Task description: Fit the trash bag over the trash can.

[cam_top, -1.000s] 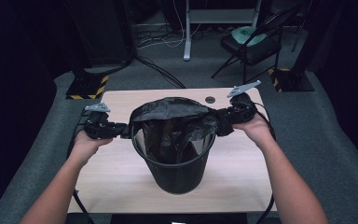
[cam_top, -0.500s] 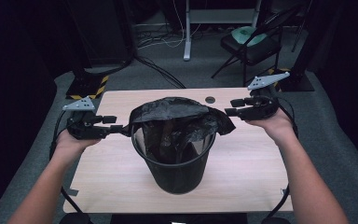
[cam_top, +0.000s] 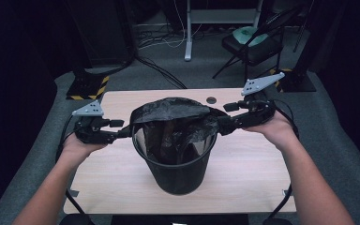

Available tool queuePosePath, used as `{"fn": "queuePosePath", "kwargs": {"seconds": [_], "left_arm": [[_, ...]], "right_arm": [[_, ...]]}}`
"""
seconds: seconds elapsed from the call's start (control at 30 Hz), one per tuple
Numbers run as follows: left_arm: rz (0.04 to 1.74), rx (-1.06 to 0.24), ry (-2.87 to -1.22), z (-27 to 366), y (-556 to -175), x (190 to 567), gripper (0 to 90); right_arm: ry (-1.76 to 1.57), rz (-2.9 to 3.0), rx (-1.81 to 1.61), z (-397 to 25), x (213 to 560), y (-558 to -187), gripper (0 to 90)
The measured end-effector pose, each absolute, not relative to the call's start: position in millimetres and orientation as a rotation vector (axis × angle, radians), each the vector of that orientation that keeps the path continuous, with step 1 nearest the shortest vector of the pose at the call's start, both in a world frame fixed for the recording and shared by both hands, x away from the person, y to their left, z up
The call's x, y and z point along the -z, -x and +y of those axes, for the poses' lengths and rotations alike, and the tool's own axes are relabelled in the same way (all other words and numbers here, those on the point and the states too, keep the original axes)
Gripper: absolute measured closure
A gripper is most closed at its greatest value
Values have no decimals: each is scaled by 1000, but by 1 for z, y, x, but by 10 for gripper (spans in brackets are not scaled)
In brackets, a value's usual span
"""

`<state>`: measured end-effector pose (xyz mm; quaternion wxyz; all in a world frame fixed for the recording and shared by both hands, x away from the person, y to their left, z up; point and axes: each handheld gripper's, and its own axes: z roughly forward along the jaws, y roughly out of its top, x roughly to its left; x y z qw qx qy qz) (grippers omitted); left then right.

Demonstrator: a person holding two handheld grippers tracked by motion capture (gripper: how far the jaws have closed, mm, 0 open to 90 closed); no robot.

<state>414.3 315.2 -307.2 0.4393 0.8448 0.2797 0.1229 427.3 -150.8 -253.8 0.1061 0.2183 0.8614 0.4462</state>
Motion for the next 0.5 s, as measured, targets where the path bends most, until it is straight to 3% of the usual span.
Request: {"fn": "queuePosePath", "kwargs": {"seconds": [0.07, 0.2, 0.37, 0.5], "left_arm": [[688, -288, -2104, 314, -418, 309, 554], [665, -270, -2094, 312, -422, 310, 745], [638, -287, -2100, 309, -420, 305, 831], [627, -296, -2109, 308, -417, 303, 886]], "right_arm": [[-647, 2544, -1304, -149, 256, -430, 463], [-678, 2542, -1299, -148, 259, -436, 526], [-655, 2551, -1283, -145, 260, -437, 624], [-645, 2544, -1272, -142, 259, -435, 770]]}}
